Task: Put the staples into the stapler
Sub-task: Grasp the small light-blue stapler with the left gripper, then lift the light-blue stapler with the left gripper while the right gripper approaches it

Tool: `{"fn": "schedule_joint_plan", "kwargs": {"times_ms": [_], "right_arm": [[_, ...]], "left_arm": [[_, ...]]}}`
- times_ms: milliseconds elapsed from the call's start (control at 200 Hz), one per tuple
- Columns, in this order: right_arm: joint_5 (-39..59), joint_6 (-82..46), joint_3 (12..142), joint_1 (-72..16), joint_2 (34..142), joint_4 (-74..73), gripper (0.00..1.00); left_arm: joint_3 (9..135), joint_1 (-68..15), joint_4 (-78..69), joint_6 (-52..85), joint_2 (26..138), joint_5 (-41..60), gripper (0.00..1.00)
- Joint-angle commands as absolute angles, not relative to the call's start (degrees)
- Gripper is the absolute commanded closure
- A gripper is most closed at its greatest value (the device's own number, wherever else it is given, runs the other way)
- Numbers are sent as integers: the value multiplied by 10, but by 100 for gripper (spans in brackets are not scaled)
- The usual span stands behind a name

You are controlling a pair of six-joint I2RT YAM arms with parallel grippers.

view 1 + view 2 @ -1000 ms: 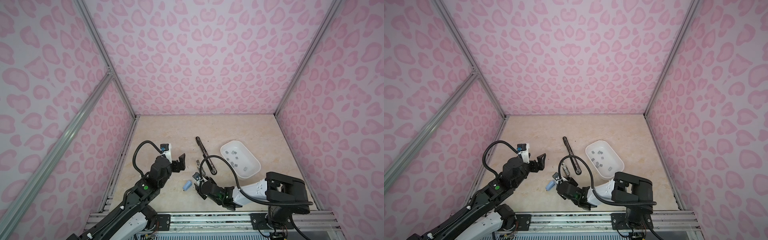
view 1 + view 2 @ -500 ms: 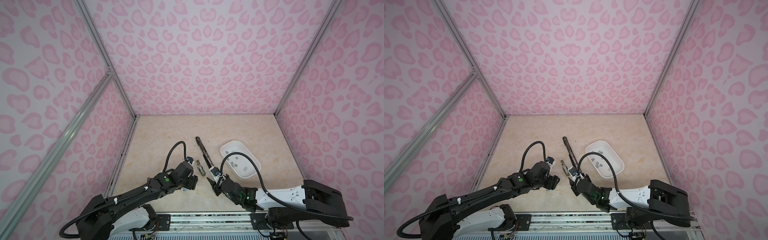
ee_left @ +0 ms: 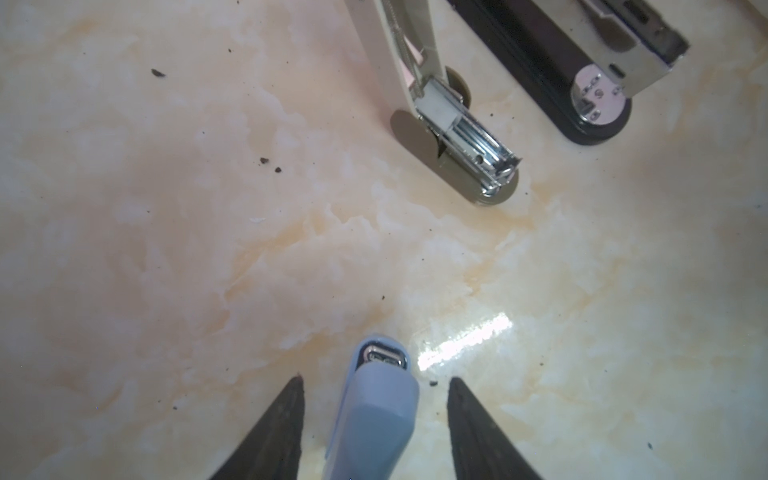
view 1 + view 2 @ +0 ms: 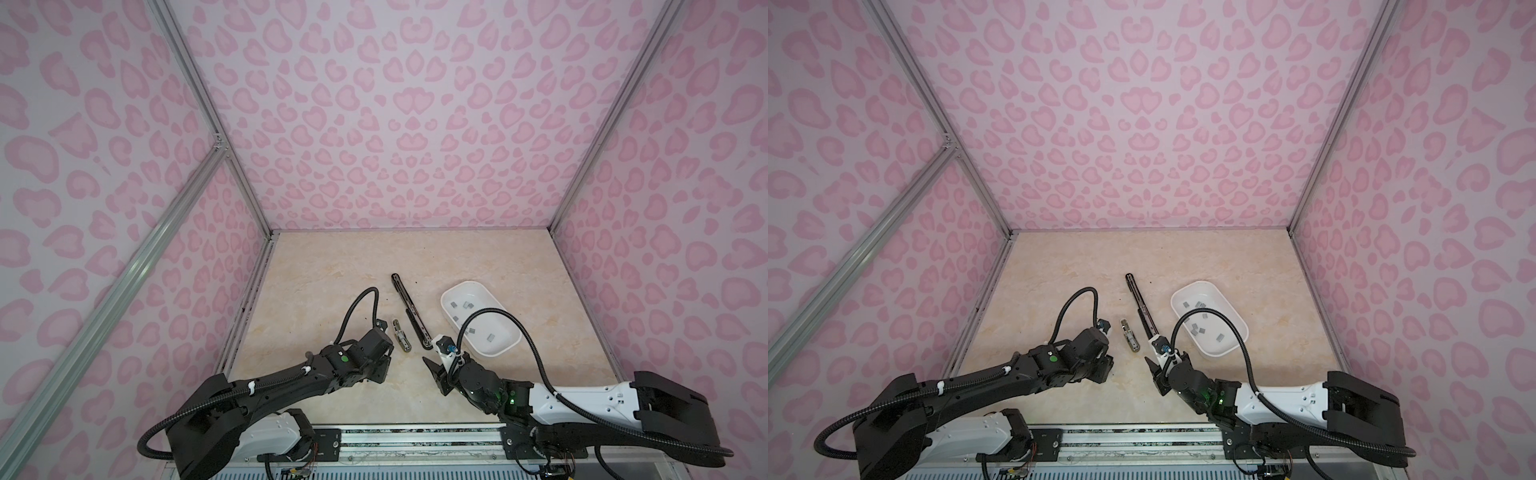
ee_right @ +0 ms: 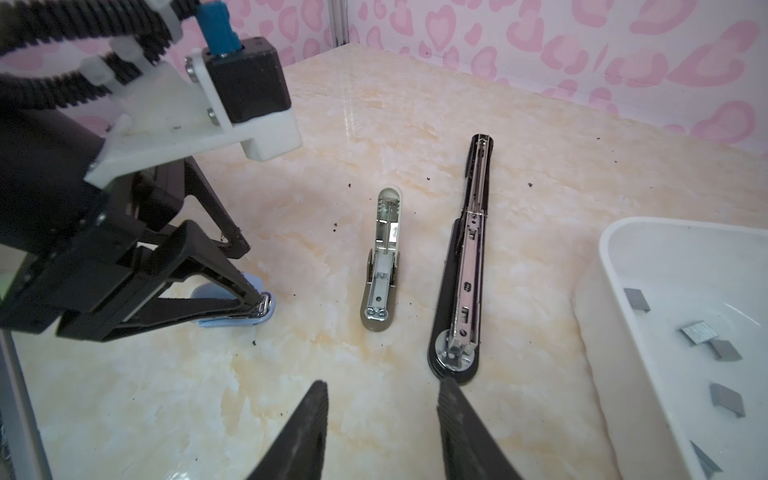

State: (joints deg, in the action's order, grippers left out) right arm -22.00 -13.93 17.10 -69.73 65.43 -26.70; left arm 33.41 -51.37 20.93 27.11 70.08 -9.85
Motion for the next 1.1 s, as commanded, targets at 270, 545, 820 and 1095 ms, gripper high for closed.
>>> {"fn": "schedule_joint_plan", "kwargs": {"times_ms": [270, 545, 820, 1095], "right_arm": [[-217, -147, 171, -690, 665, -266, 56], [-204, -153, 163, -684, 670, -280, 56], [-201, -156, 161, -680, 665, -281, 57], [-212, -230, 157, -649, 654, -311, 63]], "left_arm": [[339, -518, 225, 282, 729, -89, 50], [345, -519, 226, 283, 742, -93, 71], [347, -519, 224, 280, 746, -91, 80], [363, -519, 206, 222, 637, -99, 89]]}}
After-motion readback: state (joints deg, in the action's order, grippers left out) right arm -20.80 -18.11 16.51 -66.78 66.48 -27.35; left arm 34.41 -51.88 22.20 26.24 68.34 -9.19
